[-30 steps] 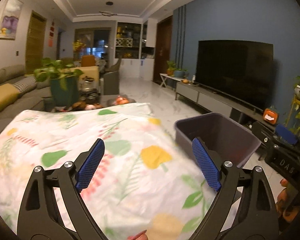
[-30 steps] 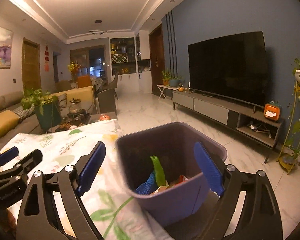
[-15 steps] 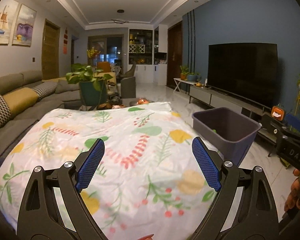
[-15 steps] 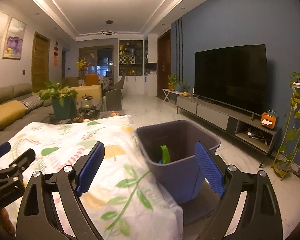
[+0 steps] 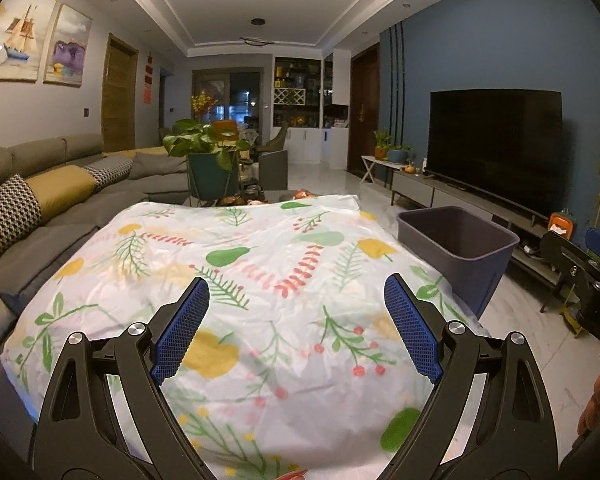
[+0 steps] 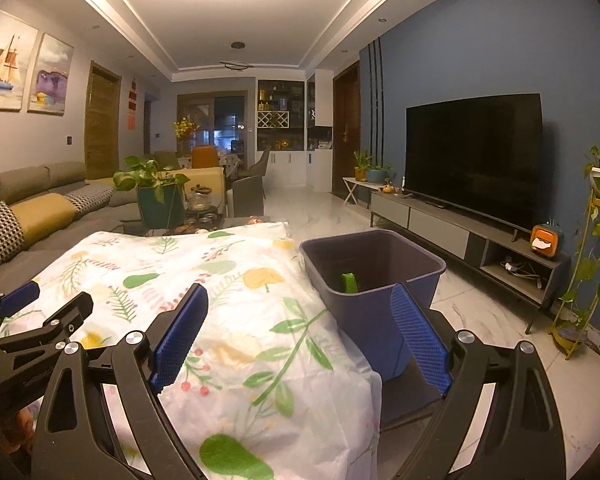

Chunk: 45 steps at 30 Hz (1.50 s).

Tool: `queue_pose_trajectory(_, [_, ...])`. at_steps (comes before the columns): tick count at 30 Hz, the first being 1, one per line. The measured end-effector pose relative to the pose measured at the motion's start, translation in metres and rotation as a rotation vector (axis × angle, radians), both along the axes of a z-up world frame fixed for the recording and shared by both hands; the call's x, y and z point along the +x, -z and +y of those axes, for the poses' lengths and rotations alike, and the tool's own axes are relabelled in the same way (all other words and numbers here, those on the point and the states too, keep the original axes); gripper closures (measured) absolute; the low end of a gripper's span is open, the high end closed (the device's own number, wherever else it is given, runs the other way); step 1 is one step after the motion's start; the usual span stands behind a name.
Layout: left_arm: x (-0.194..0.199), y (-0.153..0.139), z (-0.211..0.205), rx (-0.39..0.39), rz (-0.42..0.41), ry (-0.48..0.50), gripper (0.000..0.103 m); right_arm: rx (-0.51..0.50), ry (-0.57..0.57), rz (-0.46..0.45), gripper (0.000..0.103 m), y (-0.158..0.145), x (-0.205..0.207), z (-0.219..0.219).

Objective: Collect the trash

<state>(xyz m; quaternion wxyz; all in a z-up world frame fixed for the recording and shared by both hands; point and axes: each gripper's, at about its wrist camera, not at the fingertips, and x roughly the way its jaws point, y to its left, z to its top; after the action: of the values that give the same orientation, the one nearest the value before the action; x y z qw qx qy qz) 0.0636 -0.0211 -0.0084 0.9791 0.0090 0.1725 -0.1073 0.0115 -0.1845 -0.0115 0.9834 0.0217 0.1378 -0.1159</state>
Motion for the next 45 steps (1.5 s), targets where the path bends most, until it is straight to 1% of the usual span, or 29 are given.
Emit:
queue_pose_trajectory(12, [-0.020, -0.001, 0.004, -0.017, -0.010, 0.024, 0.015, -0.004, -0.006, -0.031, 0.013, -0.003, -0.018, 0.010])
queue_pose_trajectory(23, [-0.024, -0.002, 0.010, -0.034, -0.012, 0.019, 0.015, -0.004, -0.004, -0.037, 0.013, -0.003, -0.019, 0.013])
queue_pose_trajectory(45, [-0.027, -0.004, 0.008, -0.035, -0.017, 0.026, 0.015, -0.004, -0.013, -0.041, 0.013, -0.004, -0.021, 0.017])
